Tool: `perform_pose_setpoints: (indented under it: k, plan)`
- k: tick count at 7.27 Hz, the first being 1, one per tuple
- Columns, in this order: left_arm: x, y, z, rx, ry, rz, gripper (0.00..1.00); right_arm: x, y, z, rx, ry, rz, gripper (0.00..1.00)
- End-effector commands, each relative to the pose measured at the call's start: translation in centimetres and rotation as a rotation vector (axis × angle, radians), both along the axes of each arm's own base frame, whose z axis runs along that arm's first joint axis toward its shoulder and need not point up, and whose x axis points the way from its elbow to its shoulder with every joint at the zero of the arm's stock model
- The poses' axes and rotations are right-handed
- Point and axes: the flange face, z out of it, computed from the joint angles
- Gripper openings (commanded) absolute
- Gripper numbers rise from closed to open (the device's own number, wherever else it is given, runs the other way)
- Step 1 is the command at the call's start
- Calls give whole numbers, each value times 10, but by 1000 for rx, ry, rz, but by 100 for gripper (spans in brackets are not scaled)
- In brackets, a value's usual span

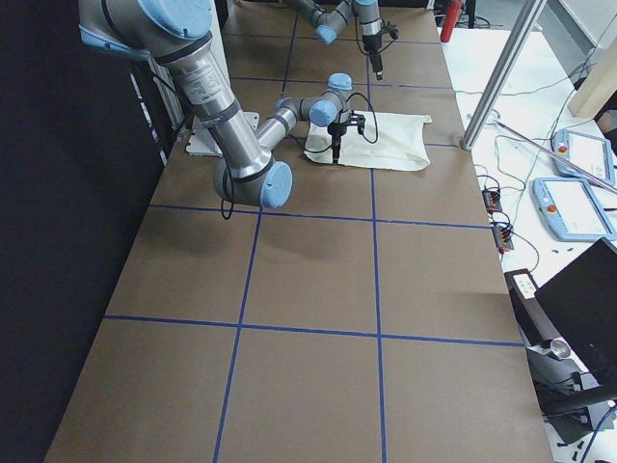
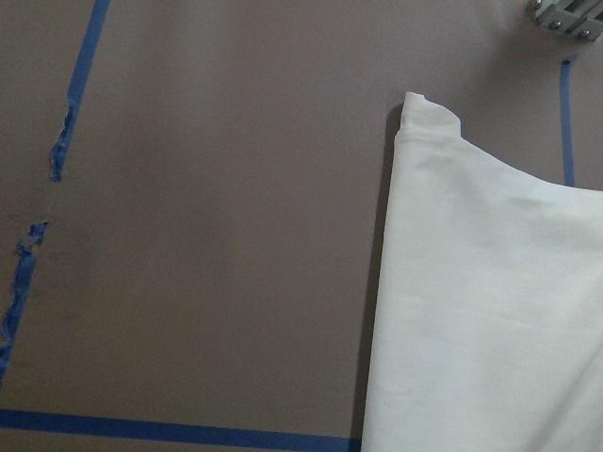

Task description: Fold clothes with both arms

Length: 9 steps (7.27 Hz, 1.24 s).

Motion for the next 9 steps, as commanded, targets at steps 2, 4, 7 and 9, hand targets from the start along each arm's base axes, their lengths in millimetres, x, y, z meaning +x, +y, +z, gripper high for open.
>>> perform_pose_setpoints:
  k: [2,4,7,9]
  plan:
    - [1,0,0,1,4,1,100,14,-17,6,16,28,-23,100]
    - [5,4,-3,-3,10,5,100,26,-28,18,24,42,-30,100]
    - [9,8,-6,1,15,12,100,73,-61,59,14,87,-17,100]
    - [8,12,-10,1,26,27,100,91,-67,36,29,37,-8,100]
